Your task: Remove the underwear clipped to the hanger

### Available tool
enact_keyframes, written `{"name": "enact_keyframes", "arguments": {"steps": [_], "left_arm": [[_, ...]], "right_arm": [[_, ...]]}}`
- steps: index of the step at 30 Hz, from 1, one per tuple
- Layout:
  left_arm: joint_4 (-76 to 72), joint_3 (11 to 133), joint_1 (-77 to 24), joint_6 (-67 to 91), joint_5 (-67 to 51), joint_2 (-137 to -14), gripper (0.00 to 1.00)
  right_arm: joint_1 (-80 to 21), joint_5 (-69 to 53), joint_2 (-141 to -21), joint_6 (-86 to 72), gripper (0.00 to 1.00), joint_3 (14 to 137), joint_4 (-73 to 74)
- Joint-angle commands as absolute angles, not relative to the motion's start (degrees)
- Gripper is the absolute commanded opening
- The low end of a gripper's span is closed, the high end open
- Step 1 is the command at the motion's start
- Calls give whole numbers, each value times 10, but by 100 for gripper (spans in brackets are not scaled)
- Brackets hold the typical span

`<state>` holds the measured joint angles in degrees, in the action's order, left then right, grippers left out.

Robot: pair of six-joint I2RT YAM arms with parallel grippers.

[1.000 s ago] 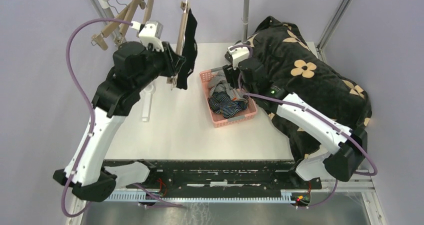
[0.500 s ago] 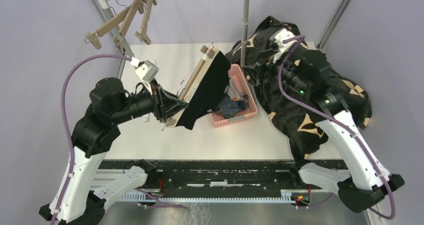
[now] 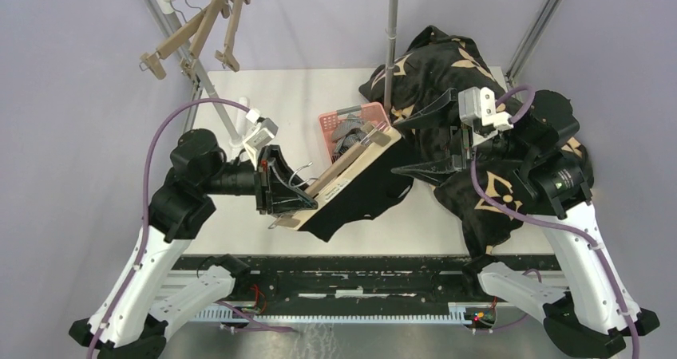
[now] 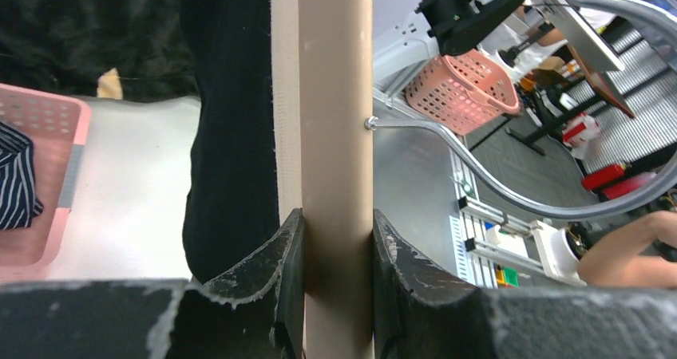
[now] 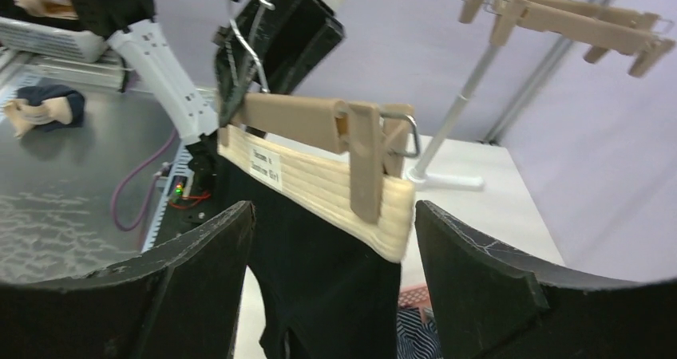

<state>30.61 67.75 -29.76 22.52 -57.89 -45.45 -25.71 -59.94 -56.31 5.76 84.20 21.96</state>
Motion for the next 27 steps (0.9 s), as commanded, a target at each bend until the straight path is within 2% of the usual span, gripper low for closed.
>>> {"name": "enact_keyframes", "arguments": {"steps": [1,6,18,27], "left_arm": [[186,665,-298,275,-661,-454,3],[128,631,-298,304,-673,-451,3],[127,592,-299,296,-678,-443,3],[109,601,-298,290,-675,-460,3]], "right_arm": [[-254,-688,-568,34,82,868,180],[-254,-692,-585,-25,82,864,112],[-253,-650,-633,-145,79,848,-22],[-254,-644,-650,-186,81,833,-62]]}}
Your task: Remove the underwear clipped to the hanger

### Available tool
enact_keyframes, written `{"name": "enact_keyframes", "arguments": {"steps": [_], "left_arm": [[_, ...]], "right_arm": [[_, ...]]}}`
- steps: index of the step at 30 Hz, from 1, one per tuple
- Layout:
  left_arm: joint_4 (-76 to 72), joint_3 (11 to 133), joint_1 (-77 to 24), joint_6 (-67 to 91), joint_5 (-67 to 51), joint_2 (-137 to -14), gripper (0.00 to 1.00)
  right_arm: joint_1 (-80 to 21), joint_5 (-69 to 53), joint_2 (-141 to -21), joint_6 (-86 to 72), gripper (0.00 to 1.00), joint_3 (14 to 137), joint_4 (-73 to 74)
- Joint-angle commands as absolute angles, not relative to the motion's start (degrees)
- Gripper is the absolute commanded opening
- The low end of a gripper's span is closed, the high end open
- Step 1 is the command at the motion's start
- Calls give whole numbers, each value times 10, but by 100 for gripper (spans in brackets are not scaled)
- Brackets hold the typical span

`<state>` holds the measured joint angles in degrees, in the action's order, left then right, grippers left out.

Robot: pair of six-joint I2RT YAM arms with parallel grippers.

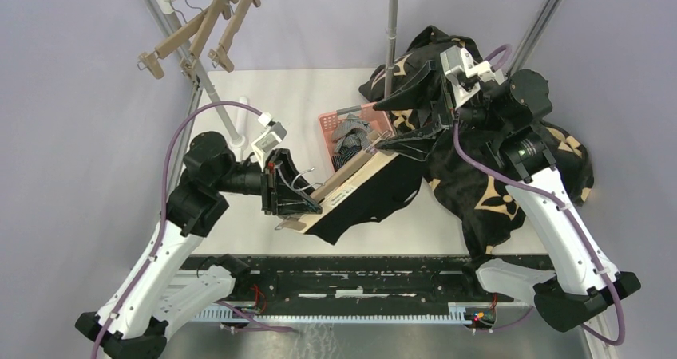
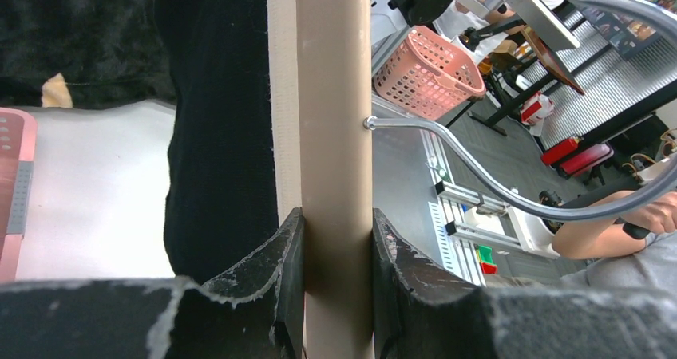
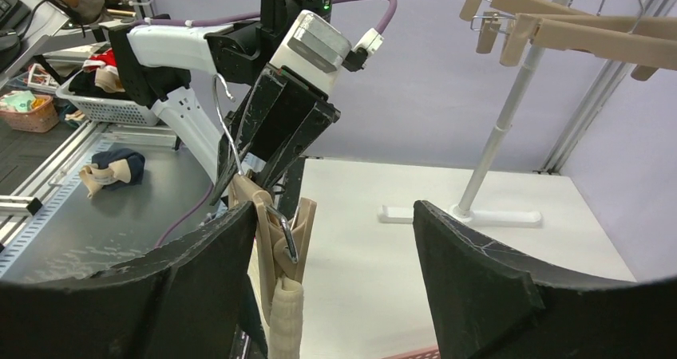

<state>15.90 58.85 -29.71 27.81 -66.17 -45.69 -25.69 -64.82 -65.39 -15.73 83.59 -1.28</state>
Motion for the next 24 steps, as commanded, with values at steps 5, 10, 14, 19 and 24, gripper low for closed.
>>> {"name": "enact_keyframes", "arguments": {"steps": [5,10,14,19,24], "left_arm": [[92,601,-298,288,-669,-479,3],[58,599,-298,296,-672,-492,3],[48,604,-298,290,-672,-502,3],[33,600,-298,288,-673,-513,3],[30,602,-298,276,-670,-532,3]], "right_arm": [[-255,-650,-655,-202,80,828,-80],[-255,-648,-656,-202,81,822,-80],[-255,-646,-659,-197,80,815,-78],[-255,-646,-660,-182,74,813,-65],[-255,-644,-662,-172,23,812,-57]]}}
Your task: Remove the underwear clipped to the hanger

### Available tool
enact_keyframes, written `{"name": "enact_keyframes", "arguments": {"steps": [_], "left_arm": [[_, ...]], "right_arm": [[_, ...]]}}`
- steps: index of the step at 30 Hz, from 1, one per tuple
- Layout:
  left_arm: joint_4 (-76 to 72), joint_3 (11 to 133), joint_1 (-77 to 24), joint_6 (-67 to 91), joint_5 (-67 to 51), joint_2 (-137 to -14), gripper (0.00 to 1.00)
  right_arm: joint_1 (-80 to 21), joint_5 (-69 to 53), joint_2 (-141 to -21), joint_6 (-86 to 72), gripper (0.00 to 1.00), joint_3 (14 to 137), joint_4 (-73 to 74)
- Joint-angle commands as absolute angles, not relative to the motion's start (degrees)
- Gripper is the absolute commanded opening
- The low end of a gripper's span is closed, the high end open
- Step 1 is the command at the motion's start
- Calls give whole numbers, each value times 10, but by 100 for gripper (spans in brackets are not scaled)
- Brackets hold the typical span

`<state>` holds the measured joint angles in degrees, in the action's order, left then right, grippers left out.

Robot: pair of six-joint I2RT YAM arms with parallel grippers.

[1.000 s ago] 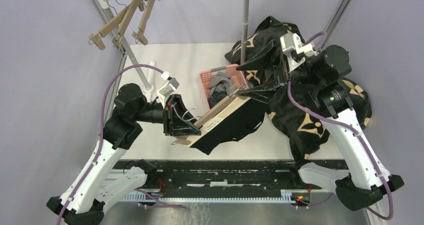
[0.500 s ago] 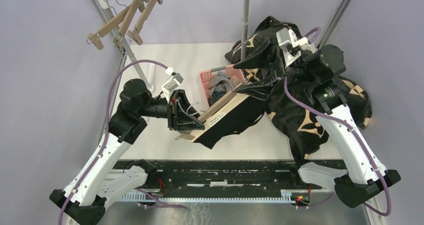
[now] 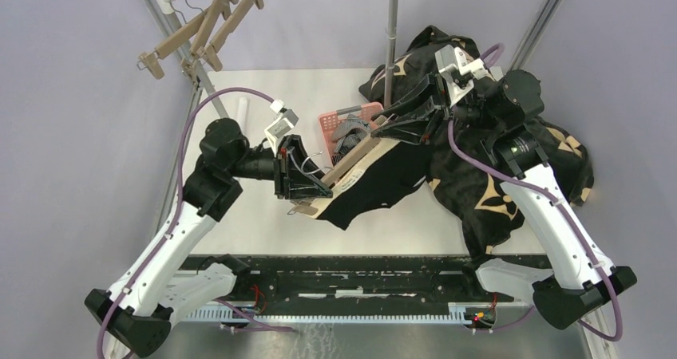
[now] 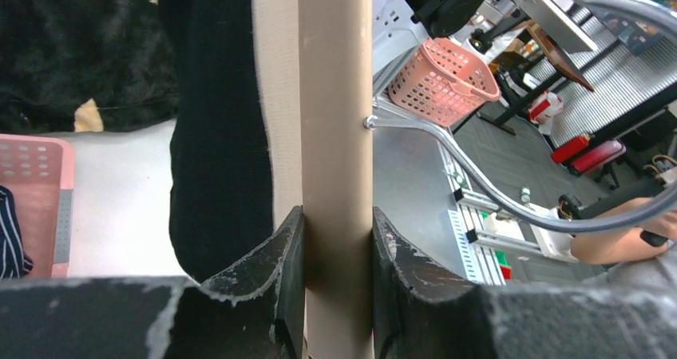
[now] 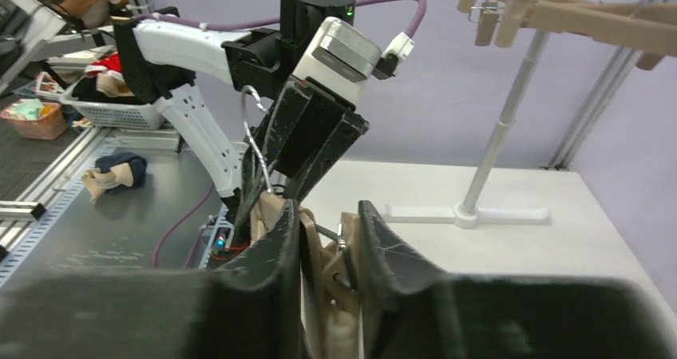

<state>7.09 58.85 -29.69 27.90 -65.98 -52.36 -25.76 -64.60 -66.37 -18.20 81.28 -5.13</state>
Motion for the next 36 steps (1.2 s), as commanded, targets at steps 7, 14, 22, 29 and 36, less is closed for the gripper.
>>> {"name": "enact_keyframes", "arguments": {"steps": [7,14,22,29,36], "left_arm": [[18,613,-298,263,-659,-563,3],[68,631,-296,218,-624,-570,3],[56,611,-295,204,-570,-577,3],[29,595,-295,204,-549,-599,3],[11,589,-295,182,-524,-628,3]], "right_arm": [[-255,-598,-655,-127,4,805,-18],[-255,-495,-609,-74,64,768,9],[-255,-302,-543,-92,76,674,-35],[-255,-160,-483,-138,76,562,-168],[-255,-76,-458,-168,77,481,-239]]}}
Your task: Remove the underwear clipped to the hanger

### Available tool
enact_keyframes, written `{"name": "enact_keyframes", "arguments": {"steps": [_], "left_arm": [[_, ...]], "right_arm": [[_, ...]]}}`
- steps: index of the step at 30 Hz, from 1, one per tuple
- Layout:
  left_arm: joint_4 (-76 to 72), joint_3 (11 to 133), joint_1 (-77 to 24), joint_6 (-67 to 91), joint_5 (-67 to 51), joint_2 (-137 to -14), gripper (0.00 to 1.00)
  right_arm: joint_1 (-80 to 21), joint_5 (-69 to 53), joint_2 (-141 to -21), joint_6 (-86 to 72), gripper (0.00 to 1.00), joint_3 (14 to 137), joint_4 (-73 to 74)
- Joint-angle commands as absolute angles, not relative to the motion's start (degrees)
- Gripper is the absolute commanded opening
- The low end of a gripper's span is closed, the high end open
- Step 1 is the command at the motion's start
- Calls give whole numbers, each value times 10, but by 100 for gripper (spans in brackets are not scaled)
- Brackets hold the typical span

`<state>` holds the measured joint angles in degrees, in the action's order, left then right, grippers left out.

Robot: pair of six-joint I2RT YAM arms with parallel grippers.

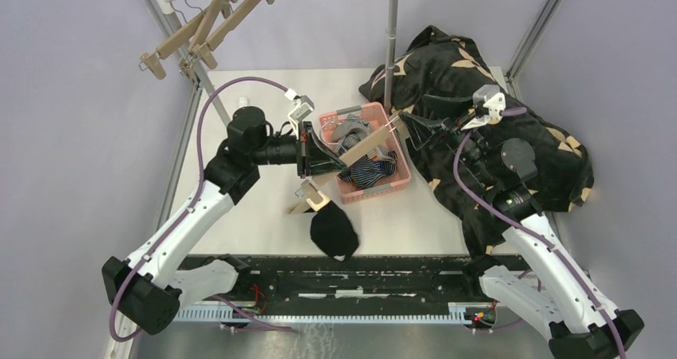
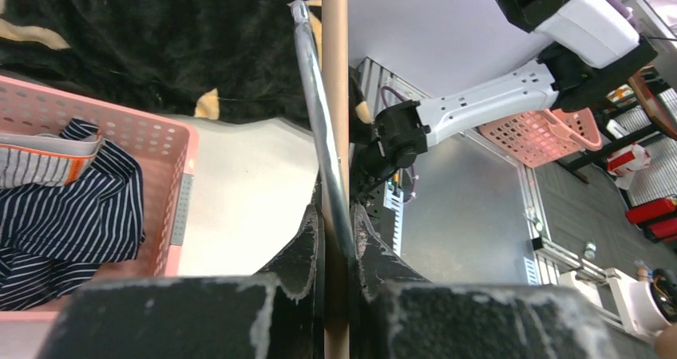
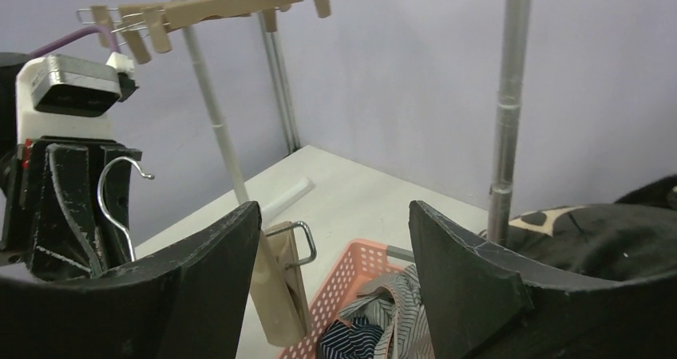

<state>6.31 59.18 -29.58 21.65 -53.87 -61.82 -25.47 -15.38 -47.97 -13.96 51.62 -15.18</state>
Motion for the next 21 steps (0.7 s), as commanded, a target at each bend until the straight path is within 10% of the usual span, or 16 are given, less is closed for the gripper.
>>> {"name": "enact_keyframes", "arguments": {"steps": [1,21], "left_arm": [[2,584,-295,185,-525,-634,3],[-106,567,-276,212,-503,-676,3]], "right_arm": [[-255,-57,-453,-170,77,470,-247],[-255,-174,-507,-373,76,337,-452]]}}
